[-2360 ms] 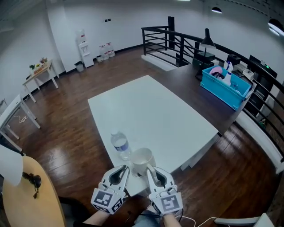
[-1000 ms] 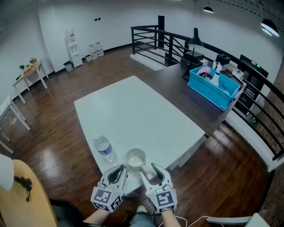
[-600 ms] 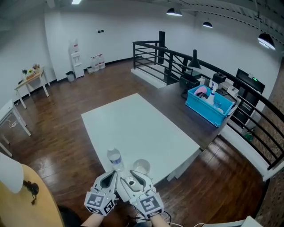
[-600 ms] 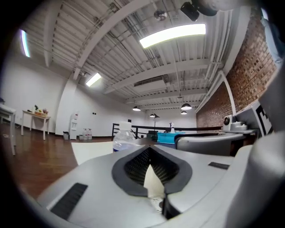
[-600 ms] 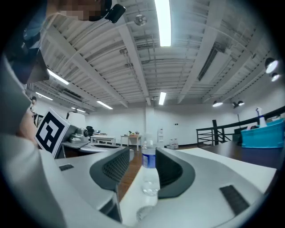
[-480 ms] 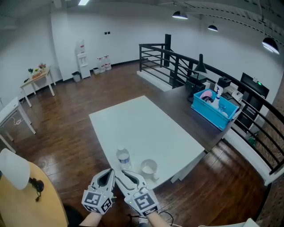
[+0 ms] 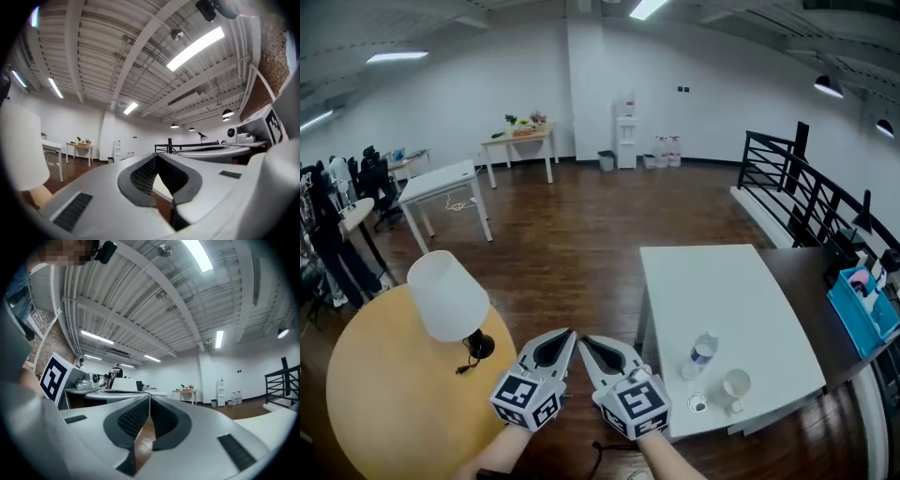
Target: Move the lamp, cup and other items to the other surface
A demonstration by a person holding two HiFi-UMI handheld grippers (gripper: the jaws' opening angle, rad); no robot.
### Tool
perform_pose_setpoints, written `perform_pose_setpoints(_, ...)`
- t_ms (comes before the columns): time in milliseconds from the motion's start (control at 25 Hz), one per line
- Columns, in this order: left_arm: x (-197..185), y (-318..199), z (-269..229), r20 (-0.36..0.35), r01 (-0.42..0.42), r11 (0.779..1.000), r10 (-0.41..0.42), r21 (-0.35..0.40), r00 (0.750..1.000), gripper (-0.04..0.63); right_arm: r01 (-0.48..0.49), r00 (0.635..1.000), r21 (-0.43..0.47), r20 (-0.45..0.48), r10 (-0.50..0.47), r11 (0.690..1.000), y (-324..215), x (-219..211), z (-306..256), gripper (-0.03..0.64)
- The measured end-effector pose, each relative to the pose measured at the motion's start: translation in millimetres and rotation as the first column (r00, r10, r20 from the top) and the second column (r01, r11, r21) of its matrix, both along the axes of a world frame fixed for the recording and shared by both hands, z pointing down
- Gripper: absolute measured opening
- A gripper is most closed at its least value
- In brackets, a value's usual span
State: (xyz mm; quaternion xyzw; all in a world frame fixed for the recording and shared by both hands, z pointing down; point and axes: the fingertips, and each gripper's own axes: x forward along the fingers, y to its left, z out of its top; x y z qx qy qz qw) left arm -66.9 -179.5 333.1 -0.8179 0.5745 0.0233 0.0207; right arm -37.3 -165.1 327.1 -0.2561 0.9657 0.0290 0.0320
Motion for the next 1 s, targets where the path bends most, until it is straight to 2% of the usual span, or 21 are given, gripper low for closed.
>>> perform_pose_setpoints(160,-52.8,25.6,-24.7,0.001,0.073,0.997,-0.073,0.025,0.997,0.012,0.103,0.994,0.013,0.027,-0.103,0.995,17.7,-52.2,-20.7,0.002)
perform_pose_setpoints(400,-100.4,56.0,-30.5,0.012,0.128,0.991,-0.129,0.042,0.992,0.012,0.188,0.981,0.021,0.044,-0.189,0.982,42.8,-105.7,-31.1,0.002)
perform_pose_setpoints(560,-120.5,70.1,-24.9,0.021,0.159,0.987,-0.159,0.020,0.987,0.012,0.217,0.975,0.017,0.039,-0.217,0.976,54.5,-126.9,-26.0,0.002)
perform_pose_setpoints(1000,-162.4,87.4,-8.0,-0.009,0.227,0.973,-0.227,0.046,0.974,0.012,0.242,0.969,0.002,0.051,-0.242,0.970,65.8,-164.4,-4.3,0.002)
